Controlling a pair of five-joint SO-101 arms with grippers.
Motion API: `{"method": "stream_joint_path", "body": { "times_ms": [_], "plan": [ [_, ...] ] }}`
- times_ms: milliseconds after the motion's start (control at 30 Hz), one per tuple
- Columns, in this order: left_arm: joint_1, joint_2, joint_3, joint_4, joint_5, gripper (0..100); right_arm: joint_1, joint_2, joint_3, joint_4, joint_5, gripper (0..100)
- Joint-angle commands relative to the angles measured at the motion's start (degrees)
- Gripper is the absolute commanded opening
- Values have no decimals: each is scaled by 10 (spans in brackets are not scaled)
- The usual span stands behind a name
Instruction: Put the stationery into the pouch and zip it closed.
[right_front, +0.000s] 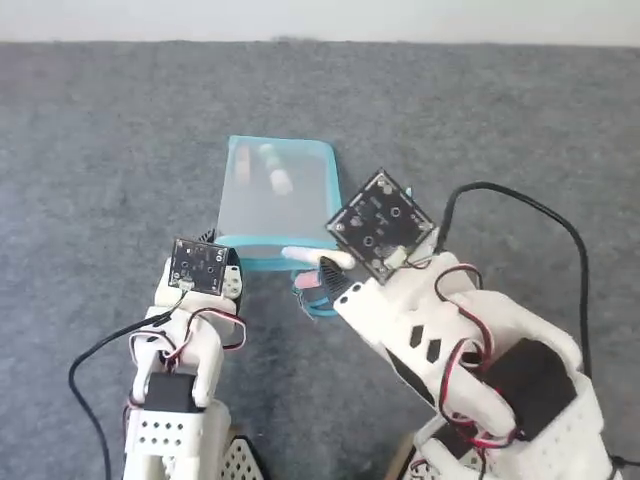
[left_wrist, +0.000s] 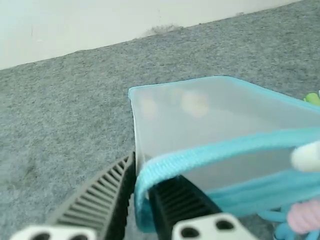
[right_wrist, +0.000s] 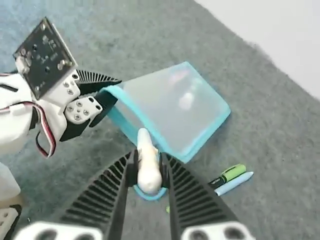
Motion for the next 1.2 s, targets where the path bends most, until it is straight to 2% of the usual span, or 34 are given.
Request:
{"method": "stream_joint_path", "body": {
  "times_ms": [0, 533, 633, 800, 1033, 1167],
  "plan": [
    [4, -8, -12, -19, -5, 11, -4, 7, 18, -26, -4, 7],
    [4, -8, -11, -18, -5, 11, -5, 8, 241, -197, -8, 9],
    [4, -8, -11, -18, -5, 11, -5, 8, 275, -221, -8, 50],
    [4, -8, -11, -17, -5, 11, -5, 8, 299, -230, -9, 180],
    [4, -8, -11, -16, -5, 11, 0, 8, 306, -224, -30, 183],
    [4, -8, -11, -15, -5, 11, 62, 3, 305, -218, -32, 183]
  ]
}}
